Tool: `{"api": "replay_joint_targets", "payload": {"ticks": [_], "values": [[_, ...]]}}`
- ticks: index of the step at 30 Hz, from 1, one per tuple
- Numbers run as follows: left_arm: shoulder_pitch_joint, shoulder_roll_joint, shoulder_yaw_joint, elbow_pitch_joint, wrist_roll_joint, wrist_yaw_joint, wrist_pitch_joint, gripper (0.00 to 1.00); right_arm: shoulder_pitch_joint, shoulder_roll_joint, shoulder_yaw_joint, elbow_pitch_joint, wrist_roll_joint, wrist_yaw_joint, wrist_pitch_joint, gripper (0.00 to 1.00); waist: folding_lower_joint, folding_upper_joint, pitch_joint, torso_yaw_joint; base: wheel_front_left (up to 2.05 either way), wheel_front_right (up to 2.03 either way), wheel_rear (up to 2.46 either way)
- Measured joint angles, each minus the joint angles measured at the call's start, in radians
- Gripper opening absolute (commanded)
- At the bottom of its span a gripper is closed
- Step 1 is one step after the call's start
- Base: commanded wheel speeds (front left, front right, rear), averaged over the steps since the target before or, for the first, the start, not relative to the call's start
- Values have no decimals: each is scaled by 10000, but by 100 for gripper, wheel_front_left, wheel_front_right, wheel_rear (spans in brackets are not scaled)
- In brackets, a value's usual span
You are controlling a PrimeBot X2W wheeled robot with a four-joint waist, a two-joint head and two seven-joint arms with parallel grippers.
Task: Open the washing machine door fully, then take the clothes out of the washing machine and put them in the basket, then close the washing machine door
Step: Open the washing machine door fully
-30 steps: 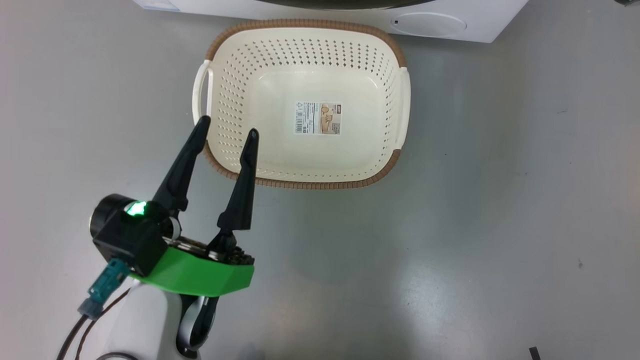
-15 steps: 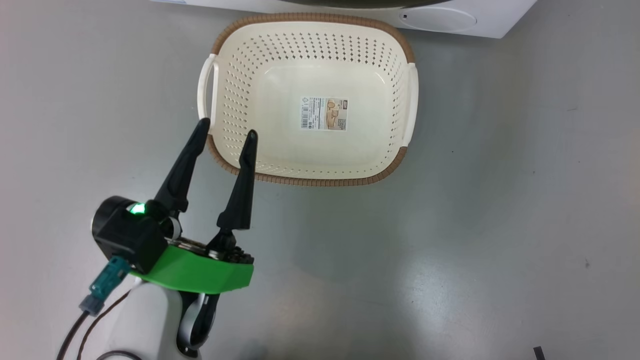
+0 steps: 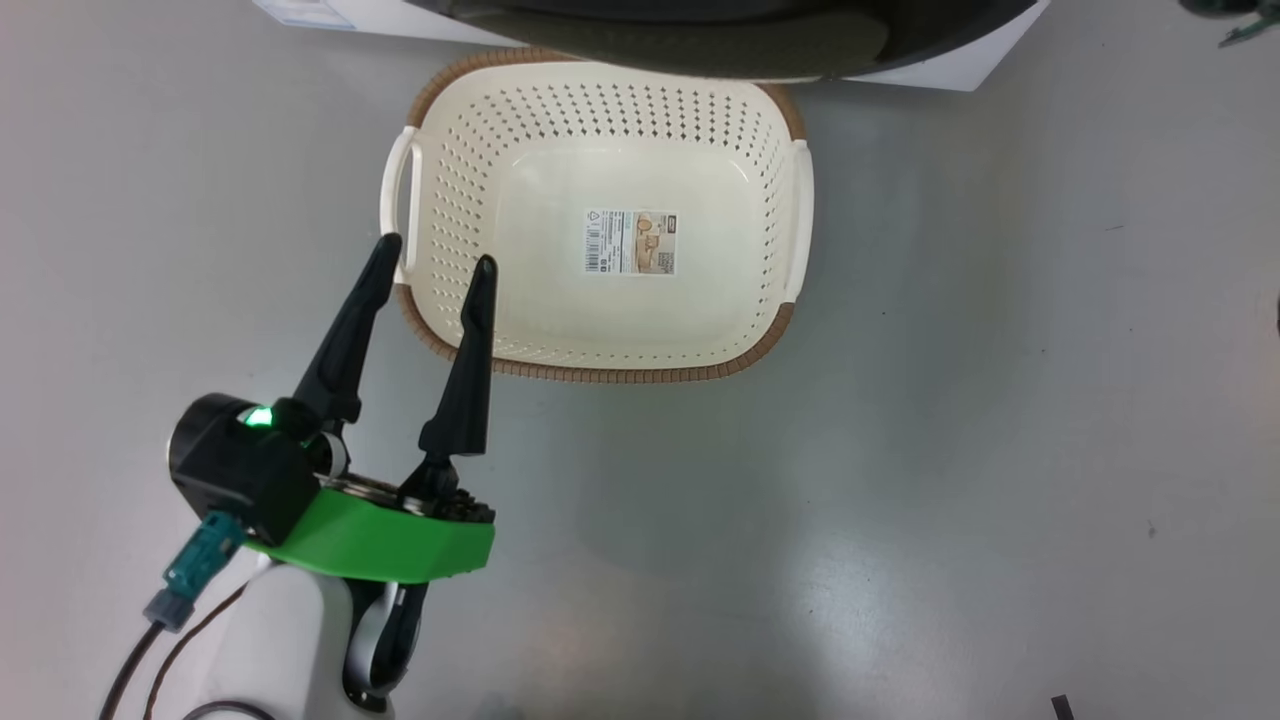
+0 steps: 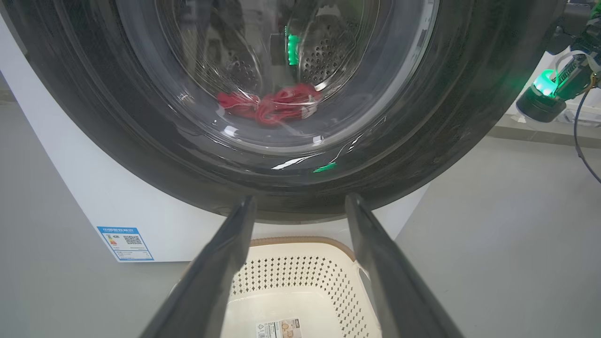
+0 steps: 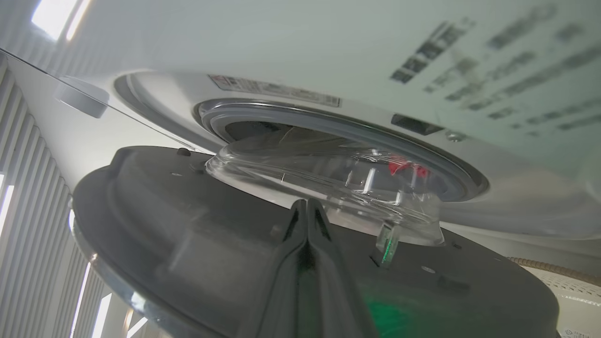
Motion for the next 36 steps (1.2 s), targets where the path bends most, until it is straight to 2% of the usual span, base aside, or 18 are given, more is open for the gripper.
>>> {"api": "replay_joint_targets", "payload": {"ticks": [11, 22, 28, 29, 31, 32, 33, 36], "values": [[4, -2, 29, -4, 2, 0, 0, 100, 771, 502, 21, -249, -21, 0, 619, 0, 0, 0, -389, -122, 0, 0, 0], [73, 0, 17, 153, -15, 0, 0, 100, 1453, 734, 0, -324, -107, 0, 928, 0, 0, 0, -816, -143, 0, 0, 0], [88, 0, -12, 67, -33, 0, 0, 100, 1553, 867, -134, 73, -552, 0, 510, 0, 0, 0, -1050, -230, 0, 0, 0], [89, 0, -21, 63, -33, 0, 0, 100, 1552, 886, -148, 173, -673, 0, 360, 4, 1, 0, -1054, -251, 0, 0, 0], [92, 0, -31, 63, -35, 0, 0, 100, 1551, 926, -196, 334, -832, 0, 42, 47, 0, 0, -1059, -295, 0, 0, 0], [93, 0, -33, 63, -36, 0, 0, 100, 1551, 943, -242, 374, -965, 0, -203, 86, 0, 0, -1059, -317, 0, 0, 0], [94, 0, -31, 63, -40, 0, 0, 100, 1548, 959, -297, 385, -1120, 0, -418, 100, 0, 0, -1054, -338, 0, 0, 0], [94, 0, -31, 65, -69, 2, 0, 100, 1546, 966, -341, 422, -1417, 0, -968, 100, 0, 0, -1042, -400, 0, 0, 0]]}}
